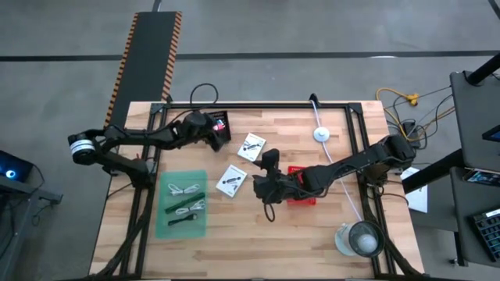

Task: Pick and place items into bin
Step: Put the pink adapter into the black bin, then put the bottom white USB box into the orange bin

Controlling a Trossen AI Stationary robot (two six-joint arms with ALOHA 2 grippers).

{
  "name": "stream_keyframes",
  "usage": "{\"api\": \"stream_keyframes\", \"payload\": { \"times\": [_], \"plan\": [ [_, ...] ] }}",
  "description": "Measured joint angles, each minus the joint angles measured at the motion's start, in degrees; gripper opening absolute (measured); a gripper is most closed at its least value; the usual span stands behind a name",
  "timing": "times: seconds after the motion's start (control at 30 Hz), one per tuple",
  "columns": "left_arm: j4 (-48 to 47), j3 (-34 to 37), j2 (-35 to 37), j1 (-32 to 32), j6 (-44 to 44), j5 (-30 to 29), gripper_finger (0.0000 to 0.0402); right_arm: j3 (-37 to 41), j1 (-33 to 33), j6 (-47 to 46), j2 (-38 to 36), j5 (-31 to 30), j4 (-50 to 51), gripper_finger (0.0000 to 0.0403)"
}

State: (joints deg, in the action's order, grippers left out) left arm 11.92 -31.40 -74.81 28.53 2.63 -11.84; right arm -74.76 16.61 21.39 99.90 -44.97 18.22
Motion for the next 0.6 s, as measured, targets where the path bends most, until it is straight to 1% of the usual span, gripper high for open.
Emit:
{"api": "stream_keyframes", "payload": {
  "times": [0.13,0.2,0.27,0.37,0.4,0.47,0.6],
  "plan": [
    [0.02,0.00,0.00,0.02,-0.01,-0.65,0.0257,0.00,-0.15,0.00,0.00,-0.02,0.01,0.0243],
    [0.02,0.00,0.00,0.02,0.00,-0.65,0.0297,0.00,-0.19,0.02,0.00,-0.02,0.02,0.0242],
    [0.03,0.00,0.00,0.02,0.00,-0.65,0.0324,0.00,-0.18,0.02,0.00,-0.02,-0.01,0.0243],
    [0.02,0.00,0.73,0.00,-0.01,0.34,0.0339,0.00,-0.18,0.02,0.00,-0.02,0.02,0.0244],
    [0.18,0.03,1.21,-0.09,-0.01,2.00,0.0339,0.00,-0.16,0.02,0.00,-0.02,0.02,0.0244],
    [2.76,0.96,2.26,-0.30,-0.21,8.34,0.0334,0.00,-0.16,0.02,0.00,-0.02,0.02,0.0242],
    [14.70,6.33,4.91,-0.52,-2.99,25.65,0.0305,0.00,-0.16,-1.08,0.00,-0.02,1.50,0.0238]
  ]
}}
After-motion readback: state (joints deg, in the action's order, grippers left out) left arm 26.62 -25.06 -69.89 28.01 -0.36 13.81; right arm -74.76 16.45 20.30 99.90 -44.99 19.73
